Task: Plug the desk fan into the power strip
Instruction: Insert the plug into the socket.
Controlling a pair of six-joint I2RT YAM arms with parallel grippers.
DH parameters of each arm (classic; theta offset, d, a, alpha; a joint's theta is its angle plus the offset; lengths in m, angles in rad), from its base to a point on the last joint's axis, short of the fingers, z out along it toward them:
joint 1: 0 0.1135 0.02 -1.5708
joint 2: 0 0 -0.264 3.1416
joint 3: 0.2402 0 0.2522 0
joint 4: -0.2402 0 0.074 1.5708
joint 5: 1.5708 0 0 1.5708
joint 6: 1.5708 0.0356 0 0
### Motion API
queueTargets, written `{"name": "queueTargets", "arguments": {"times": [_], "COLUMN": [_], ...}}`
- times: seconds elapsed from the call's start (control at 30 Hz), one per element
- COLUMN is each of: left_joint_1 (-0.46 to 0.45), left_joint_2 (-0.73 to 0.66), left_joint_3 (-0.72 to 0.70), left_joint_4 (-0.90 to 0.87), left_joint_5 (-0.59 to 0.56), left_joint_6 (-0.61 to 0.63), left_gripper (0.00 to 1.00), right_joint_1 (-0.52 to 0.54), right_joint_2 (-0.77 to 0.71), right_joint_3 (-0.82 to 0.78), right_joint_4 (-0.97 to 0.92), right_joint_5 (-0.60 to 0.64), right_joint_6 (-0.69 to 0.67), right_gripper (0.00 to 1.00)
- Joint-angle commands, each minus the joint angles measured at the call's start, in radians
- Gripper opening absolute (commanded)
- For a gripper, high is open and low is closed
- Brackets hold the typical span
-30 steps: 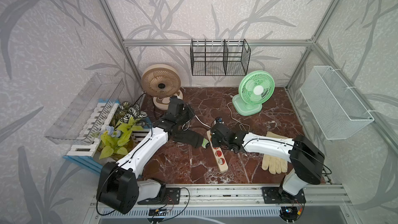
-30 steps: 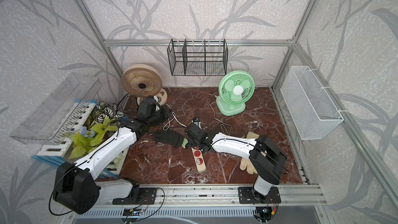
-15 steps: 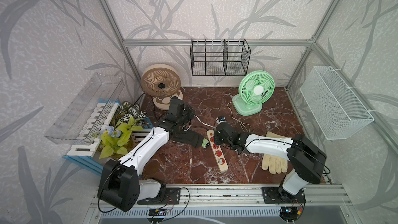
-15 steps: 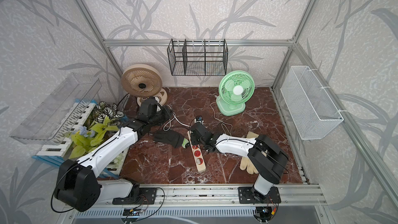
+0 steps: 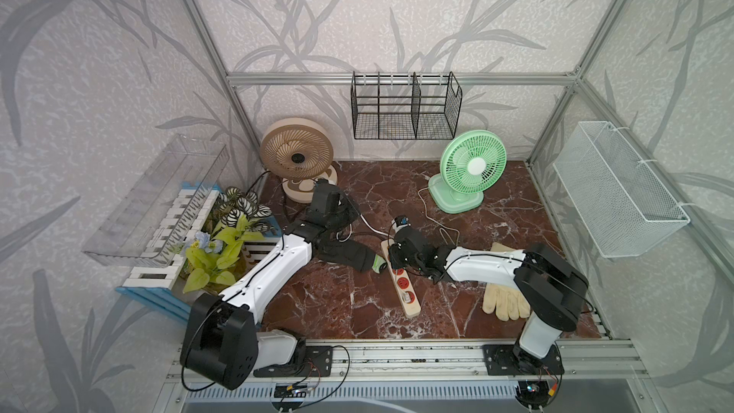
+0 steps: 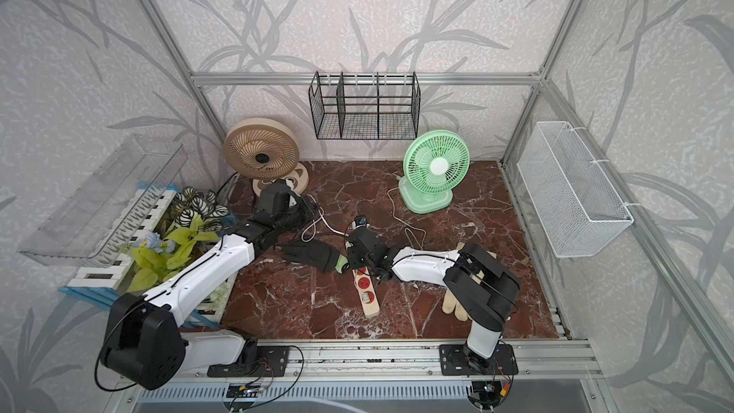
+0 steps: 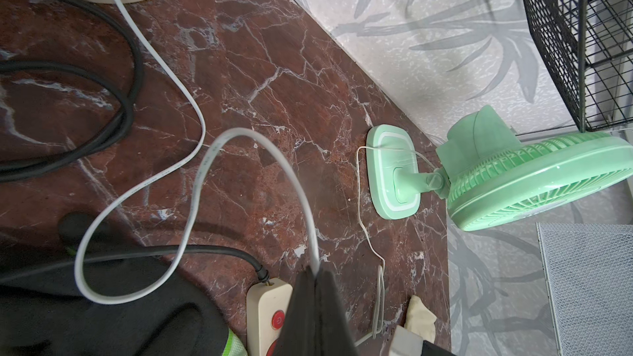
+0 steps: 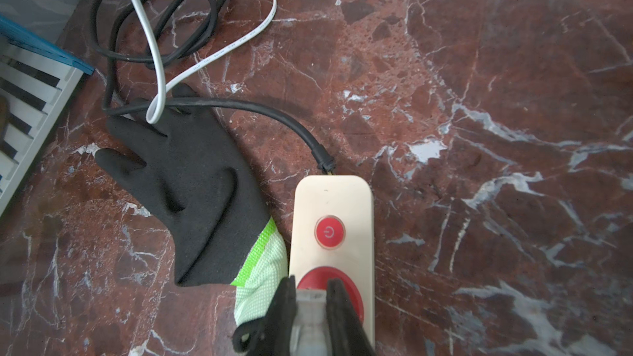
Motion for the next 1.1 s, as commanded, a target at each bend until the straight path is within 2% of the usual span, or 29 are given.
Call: {"name": "queueTargets", "arguments": {"times": [0.0,0.23,0.4,0.53,0.77,1.07], "left_joint_1": [0.004,0.004,0.004,0.004,0.005,0.005], "left_joint_2": [0.005,0.008,0.017,0.042,0.103,0.082], "left_joint_3": [-0.010,-0.004,-0.013,-0.069,-0.168,-0.253], "left_joint_4": [0.020,0.015,0.039,0.122,0.305,0.440], "left_joint_5": [0.006,0.011,0.015,0.056,0.165,0.154], "left_joint_6": [0.017,0.038,0.102,0.137,0.108,0.122], "left_gripper": [0.00,0.00,0.00,0.00,0.00,0.00], "right_joint_1": [0.001,0.006,0.013,0.015,0.018,0.022], "right_joint_2": [0.035,0.016,-0.035,-0.041,-0.090,-0.061], "right_joint_3": [0.036,-0.011,-0.066,-0.092,-0.118,-0.109], "right_joint_4": [-0.010,0.059,0.135,0.194,0.223,0.197], "right_joint_5": [-0.001,-0.007,0.001,0.005,0.043,0.048], "right_joint_6": [-0.006,-0.011,-0.032,-0.052,-0.077,-0.076], "right_gripper": [0.00,0.00,0.00,0.00,0.00,0.00]}}
